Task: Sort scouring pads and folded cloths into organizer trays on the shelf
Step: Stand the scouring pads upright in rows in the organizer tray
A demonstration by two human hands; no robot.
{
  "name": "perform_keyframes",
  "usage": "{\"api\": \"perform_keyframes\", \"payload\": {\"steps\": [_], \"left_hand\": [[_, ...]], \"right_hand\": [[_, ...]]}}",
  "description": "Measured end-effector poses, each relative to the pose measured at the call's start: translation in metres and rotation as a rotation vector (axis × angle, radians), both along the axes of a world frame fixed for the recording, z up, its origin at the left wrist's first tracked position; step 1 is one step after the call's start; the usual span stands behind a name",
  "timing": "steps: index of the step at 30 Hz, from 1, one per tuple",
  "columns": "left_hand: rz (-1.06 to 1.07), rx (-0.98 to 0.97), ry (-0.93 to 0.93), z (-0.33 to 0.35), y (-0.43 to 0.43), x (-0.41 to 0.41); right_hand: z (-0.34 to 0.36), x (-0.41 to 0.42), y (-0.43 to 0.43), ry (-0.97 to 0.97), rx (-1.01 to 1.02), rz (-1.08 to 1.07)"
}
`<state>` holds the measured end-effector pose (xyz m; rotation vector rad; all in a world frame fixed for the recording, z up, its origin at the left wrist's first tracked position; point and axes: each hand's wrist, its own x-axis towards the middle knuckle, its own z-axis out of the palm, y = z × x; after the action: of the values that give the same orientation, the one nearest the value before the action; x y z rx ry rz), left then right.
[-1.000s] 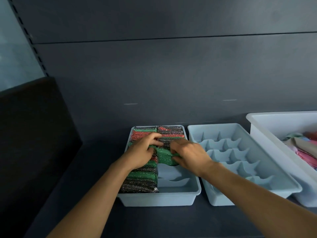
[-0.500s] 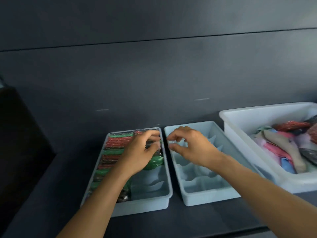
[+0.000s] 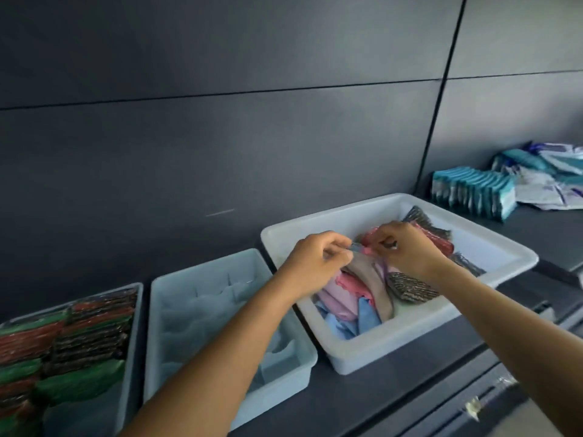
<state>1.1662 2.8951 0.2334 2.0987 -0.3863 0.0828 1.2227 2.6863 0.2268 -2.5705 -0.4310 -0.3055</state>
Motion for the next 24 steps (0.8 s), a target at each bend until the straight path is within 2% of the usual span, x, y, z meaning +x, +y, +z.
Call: {"api": "perform_keyframes", "payload": {"steps": [3, 6, 10, 17, 21, 24], "left_hand": [[-0.017, -0.010, 0.088, -0.007, -0.046, 0.040], [0.046, 0.094, 0.113, -0.013, -0.079, 0.078], [0.102, 0.314, 0.119, -0.022, -0.105, 0.123], [0.123, 0.528, 0.101, -0.053, -0.124, 0.174], [0.094, 0.493, 0.095, -0.055, -0.117, 0.180], [0.142, 0.367, 0.088, -0.044, -0.100, 0.175]], "right_hand": [[-0.001, 0.025, -0.040, 0.026, -0.163, -0.203], [-0.005, 0.045, -0.068, 0.083, -0.267, -0.331], [-0.011, 0.066, -0.086, 0.152, -0.310, -0.358], [-0.021, 0.082, -0.089, 0.134, -0.447, -0.310], [-0.017, 0.077, -0.087, 0.092, -0.398, -0.281], [-0.009, 0.066, -0.084, 0.023, -0.311, -0.250]]}}
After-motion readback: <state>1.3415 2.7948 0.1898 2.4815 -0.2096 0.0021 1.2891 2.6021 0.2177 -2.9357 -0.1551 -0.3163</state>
